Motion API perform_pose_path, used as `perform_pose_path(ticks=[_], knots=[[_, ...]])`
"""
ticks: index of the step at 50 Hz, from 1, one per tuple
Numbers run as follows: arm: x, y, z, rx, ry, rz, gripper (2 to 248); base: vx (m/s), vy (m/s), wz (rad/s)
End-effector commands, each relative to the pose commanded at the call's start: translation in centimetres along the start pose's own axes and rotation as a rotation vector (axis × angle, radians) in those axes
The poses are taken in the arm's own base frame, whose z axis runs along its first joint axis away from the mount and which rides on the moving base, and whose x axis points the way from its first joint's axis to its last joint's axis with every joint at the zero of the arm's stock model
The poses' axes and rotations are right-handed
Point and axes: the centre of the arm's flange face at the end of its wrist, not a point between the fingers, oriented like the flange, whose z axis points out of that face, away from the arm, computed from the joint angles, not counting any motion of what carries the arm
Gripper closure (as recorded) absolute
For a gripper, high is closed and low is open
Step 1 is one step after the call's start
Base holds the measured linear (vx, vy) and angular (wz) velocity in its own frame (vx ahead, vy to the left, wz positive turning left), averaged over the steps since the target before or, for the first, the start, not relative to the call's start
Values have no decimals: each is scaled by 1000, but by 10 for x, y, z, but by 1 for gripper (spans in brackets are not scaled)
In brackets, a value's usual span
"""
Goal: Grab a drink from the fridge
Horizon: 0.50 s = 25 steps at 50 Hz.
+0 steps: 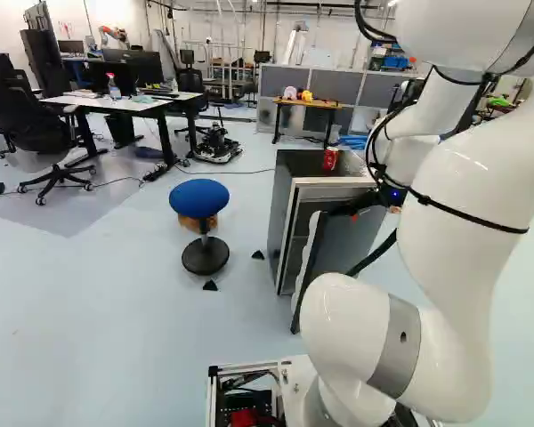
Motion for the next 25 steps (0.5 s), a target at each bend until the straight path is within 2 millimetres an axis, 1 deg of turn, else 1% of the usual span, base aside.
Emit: perform_pose_path(ticks=[25], knots=[[-8,-45,-5,30,106,-94,3,0,0,0]])
